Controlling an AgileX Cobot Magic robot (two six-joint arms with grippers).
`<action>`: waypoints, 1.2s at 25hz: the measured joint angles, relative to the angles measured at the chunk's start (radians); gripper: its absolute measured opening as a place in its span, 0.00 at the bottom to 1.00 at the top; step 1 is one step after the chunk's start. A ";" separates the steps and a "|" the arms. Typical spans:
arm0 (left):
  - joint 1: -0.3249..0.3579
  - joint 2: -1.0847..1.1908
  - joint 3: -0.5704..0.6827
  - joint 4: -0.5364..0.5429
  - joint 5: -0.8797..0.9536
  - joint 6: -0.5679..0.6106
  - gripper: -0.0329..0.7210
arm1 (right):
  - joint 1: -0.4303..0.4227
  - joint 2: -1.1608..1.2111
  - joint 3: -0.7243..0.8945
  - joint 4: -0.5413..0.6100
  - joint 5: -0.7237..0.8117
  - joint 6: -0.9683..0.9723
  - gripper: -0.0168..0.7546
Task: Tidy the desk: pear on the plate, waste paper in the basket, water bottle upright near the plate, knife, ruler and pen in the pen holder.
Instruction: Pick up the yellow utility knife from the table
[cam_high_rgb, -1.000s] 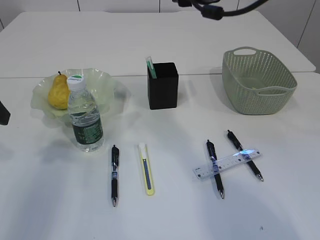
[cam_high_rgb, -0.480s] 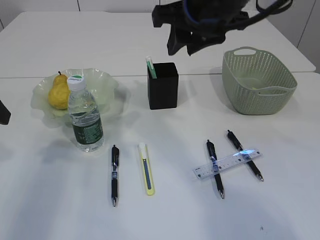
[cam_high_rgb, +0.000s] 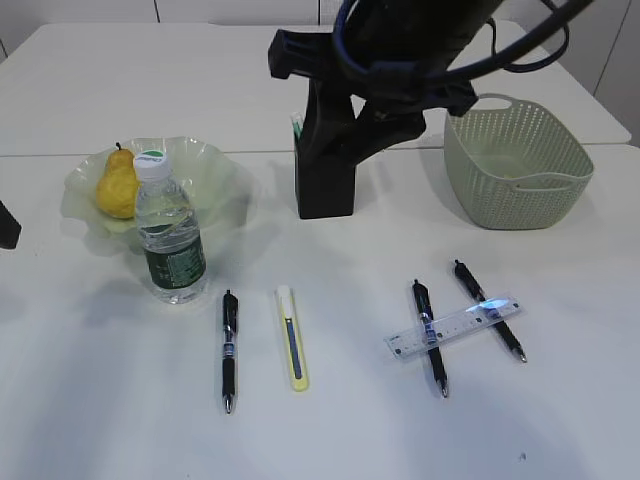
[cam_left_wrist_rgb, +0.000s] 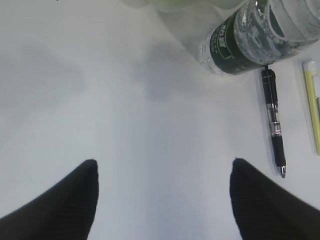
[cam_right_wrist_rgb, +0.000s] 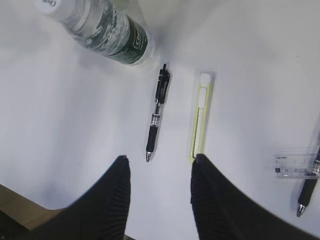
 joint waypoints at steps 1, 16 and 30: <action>0.000 0.000 0.000 0.000 0.000 0.000 0.82 | 0.015 0.000 0.000 -0.008 0.002 0.013 0.41; 0.000 0.000 0.000 0.000 0.011 0.000 0.82 | 0.112 0.000 0.000 -0.111 0.008 0.150 0.41; 0.000 0.000 0.000 0.000 0.026 0.000 0.82 | 0.112 0.053 0.000 -0.123 0.005 0.158 0.54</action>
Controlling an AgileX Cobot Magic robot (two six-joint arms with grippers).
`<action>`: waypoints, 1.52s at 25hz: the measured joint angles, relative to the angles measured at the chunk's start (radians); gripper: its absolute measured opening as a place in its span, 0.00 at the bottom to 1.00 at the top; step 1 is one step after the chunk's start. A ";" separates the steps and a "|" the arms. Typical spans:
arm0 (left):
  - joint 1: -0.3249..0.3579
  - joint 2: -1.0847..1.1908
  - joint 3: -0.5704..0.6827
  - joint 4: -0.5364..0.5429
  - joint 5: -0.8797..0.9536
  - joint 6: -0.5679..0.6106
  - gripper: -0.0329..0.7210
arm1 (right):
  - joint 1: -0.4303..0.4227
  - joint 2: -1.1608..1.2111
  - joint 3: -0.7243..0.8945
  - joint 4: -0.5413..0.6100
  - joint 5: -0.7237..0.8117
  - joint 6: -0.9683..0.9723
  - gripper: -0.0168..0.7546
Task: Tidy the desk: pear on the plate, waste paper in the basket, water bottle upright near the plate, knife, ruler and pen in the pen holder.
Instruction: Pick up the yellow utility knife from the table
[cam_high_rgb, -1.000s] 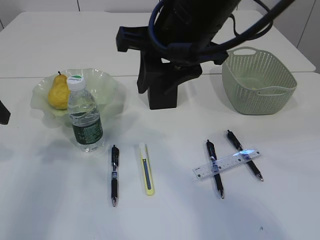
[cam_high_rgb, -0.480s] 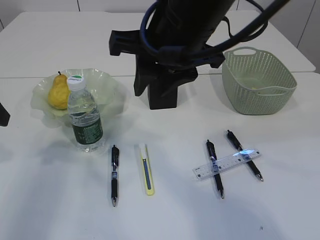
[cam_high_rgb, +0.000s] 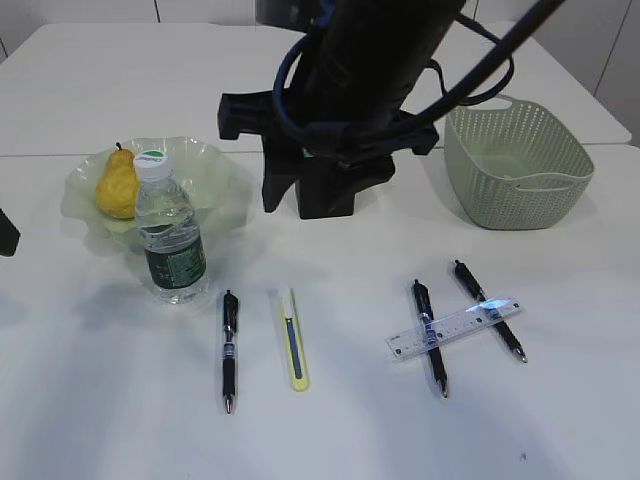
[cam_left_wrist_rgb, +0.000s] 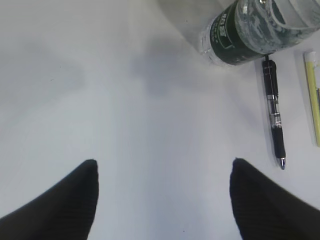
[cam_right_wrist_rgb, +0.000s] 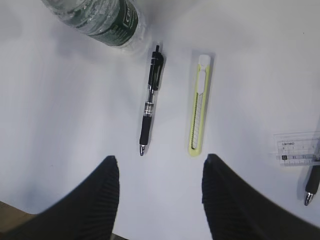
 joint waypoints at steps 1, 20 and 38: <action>0.000 0.000 0.000 0.000 0.000 0.000 0.82 | 0.000 0.008 0.000 -0.001 0.000 0.000 0.54; 0.000 0.000 0.000 0.000 -0.024 0.000 0.82 | 0.000 0.280 -0.031 -0.014 -0.058 0.052 0.54; 0.000 0.000 0.000 -0.002 -0.024 0.000 0.82 | 0.000 0.467 -0.194 -0.033 0.010 0.097 0.53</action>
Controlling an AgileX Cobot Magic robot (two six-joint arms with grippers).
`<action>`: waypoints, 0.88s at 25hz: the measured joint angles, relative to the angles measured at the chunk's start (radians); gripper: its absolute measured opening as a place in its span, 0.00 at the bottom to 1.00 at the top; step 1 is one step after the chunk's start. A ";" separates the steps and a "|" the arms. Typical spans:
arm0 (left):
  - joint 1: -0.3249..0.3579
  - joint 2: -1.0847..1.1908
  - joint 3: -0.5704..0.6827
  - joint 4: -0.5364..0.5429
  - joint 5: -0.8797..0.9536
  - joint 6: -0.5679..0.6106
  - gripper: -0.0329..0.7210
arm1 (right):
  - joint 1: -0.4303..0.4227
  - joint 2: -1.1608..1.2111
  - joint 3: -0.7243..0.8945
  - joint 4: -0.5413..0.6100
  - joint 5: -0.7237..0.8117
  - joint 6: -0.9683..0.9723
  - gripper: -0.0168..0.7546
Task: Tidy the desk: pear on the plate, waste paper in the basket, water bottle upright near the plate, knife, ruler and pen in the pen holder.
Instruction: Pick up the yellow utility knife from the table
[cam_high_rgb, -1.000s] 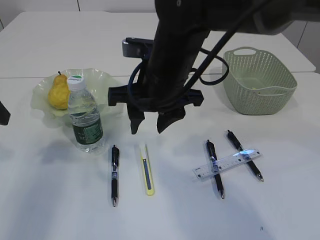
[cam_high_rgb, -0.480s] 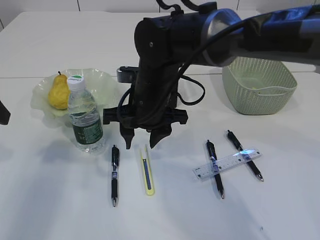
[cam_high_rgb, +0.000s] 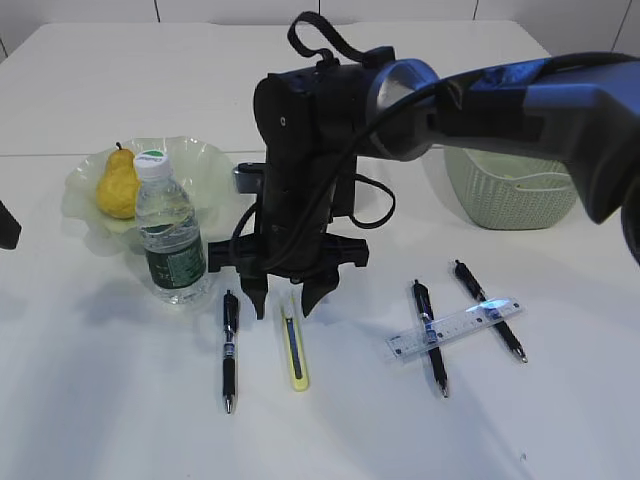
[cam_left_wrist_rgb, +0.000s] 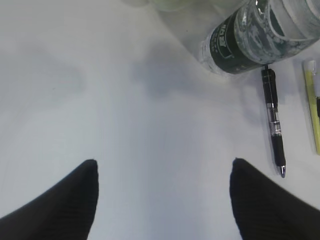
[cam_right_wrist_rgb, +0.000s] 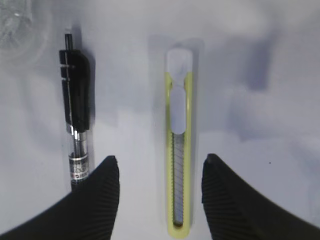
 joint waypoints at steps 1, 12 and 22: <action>0.000 0.000 0.000 0.000 0.000 0.000 0.82 | 0.000 0.005 0.000 -0.002 0.002 0.000 0.53; 0.000 0.000 0.000 -0.006 -0.006 0.000 0.82 | 0.000 0.017 -0.002 -0.039 0.006 0.000 0.53; 0.000 0.000 0.000 -0.006 -0.006 0.000 0.82 | 0.000 0.017 -0.003 -0.046 0.006 0.000 0.53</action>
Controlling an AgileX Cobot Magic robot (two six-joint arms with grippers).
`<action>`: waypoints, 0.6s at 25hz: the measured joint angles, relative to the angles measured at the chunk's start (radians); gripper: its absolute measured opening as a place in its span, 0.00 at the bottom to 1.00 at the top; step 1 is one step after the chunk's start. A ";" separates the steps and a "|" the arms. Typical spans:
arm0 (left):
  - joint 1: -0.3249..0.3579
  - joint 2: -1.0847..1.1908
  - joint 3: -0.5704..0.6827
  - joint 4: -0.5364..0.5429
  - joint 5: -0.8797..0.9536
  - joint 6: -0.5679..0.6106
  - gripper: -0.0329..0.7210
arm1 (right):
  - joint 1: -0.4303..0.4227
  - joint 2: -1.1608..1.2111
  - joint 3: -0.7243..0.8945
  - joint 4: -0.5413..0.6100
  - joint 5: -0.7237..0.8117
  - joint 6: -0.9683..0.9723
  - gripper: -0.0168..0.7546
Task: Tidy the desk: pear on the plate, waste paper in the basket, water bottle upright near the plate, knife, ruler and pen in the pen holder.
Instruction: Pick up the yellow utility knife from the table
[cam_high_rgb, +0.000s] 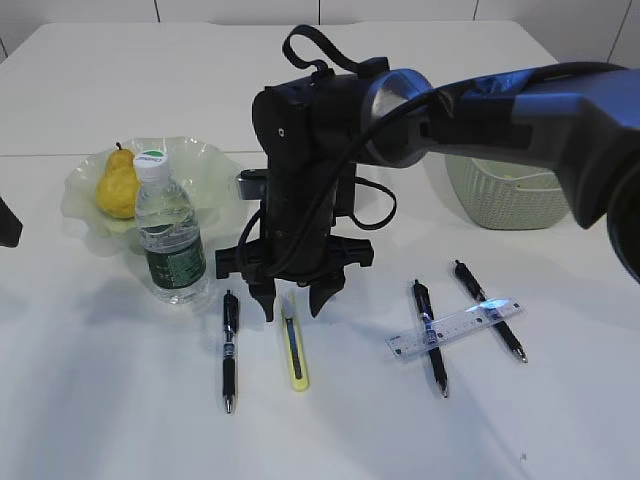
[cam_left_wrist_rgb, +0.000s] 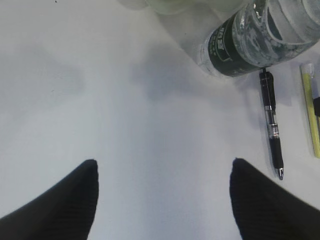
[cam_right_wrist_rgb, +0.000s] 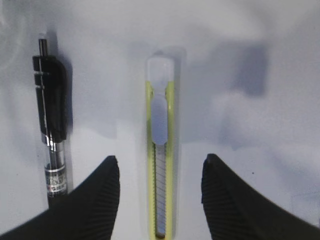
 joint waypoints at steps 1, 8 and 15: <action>0.000 0.000 0.000 0.000 0.000 0.000 0.82 | 0.000 0.003 0.000 0.000 0.000 0.000 0.53; 0.000 0.000 0.000 0.000 -0.002 0.000 0.82 | 0.000 0.039 -0.001 0.004 0.002 0.000 0.53; 0.000 0.000 0.000 0.000 -0.003 0.000 0.82 | 0.000 0.062 -0.002 0.014 0.022 -0.004 0.52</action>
